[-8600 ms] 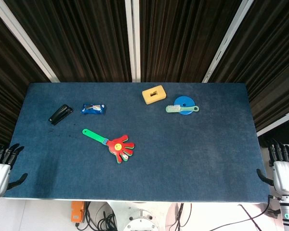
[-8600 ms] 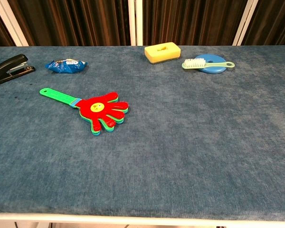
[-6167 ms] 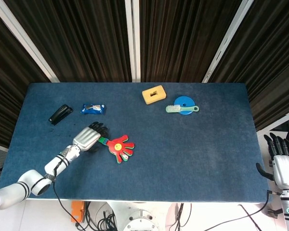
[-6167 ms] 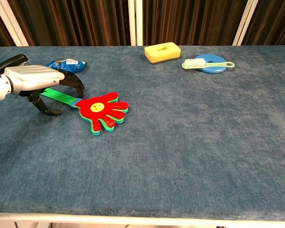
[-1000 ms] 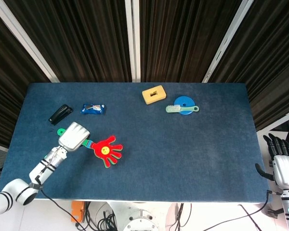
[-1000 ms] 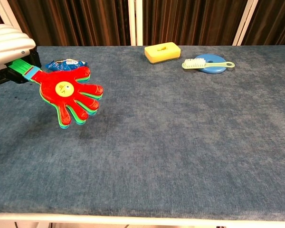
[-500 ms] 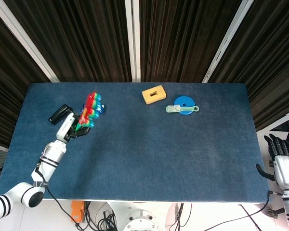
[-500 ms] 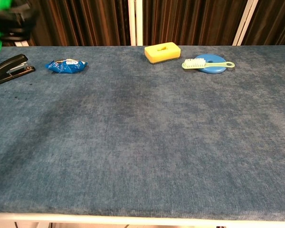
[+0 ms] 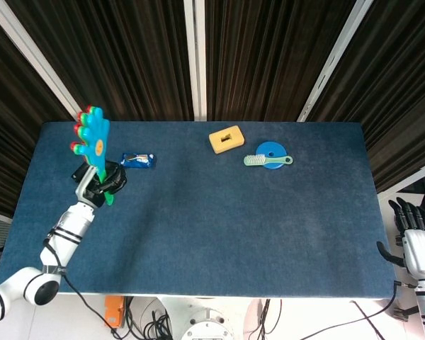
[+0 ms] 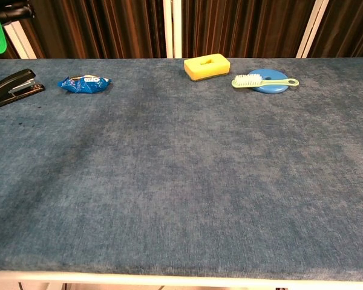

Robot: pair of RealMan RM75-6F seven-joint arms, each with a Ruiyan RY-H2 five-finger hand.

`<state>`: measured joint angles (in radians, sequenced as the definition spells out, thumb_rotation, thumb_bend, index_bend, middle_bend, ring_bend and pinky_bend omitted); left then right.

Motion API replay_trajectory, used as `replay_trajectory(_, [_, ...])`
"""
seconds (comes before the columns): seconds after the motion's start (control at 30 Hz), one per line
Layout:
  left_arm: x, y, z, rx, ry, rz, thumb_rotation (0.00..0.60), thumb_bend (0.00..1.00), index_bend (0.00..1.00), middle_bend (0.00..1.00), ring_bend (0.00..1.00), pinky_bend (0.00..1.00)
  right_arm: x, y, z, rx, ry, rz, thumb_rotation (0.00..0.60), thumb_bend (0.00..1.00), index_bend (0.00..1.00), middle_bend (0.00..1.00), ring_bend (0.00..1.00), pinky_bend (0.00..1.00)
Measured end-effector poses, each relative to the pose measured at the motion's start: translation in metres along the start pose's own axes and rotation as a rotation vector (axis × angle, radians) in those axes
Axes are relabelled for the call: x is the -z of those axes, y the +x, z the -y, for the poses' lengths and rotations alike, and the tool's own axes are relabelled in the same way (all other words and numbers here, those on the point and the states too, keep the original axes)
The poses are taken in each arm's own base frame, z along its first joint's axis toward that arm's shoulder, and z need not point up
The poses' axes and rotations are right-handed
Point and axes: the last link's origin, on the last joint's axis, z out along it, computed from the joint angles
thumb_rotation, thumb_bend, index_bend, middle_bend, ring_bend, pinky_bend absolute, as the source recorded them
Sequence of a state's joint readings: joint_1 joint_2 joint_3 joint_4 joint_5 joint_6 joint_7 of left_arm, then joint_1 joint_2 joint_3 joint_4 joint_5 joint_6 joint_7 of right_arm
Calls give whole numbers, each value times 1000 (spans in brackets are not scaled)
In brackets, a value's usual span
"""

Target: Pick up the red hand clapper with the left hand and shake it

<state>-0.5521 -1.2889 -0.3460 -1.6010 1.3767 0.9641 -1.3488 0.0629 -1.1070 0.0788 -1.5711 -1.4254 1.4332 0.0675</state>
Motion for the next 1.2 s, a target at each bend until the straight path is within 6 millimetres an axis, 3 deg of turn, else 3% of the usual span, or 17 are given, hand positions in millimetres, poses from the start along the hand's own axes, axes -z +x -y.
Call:
replay_trajectory(0.2, [2, 4, 23, -702, -21, 72, 600, 715, 1000, 1000, 1000, 1000, 0, 0, -1, -3, -3, 1, 600, 211, 0, 0, 0, 0])
replay_trajectory(0.4, [8, 5, 63, -1469, -27, 188, 600, 707, 1000, 1000, 1000, 1000, 0, 0, -3, -10, -10, -6, 600, 212, 0, 0, 0, 0])
replay_trajectory(0.53, [11, 4, 86, -1790, -41, 265, 600, 706, 1000, 1000, 1000, 1000, 0, 1, -6, -12, -16, -9, 600, 211, 0, 0, 0, 0])
replay_trajectory(0.67, [12, 4, 103, -1945, -38, 323, 600, 705, 1000, 1000, 1000, 1000, 0, 1, -7, -16, -19, -8, 600, 211, 0, 0, 0, 0])
replay_trajectory(0.8, [12, 4, 104, -1857, 13, 288, 600, 706, 1000, 1000, 1000, 1000, 0, 0, -7, -19, -17, -6, 600, 211, 0, 0, 0, 0])
replay_trajectory(0.9, [10, -3, 101, -1625, 74, 234, 600, 708, 1000, 1000, 1000, 1000, 0, 1, -8, -18, -17, -10, 600, 211, 0, 0, 0, 0])
replay_trajectory(1.2, [0, -16, 65, -674, 155, 48, 600, 710, 1000, 1000, 1000, 1000, -2, -1, -6, -16, -16, -1, 600, 211, 0, 0, 0, 0])
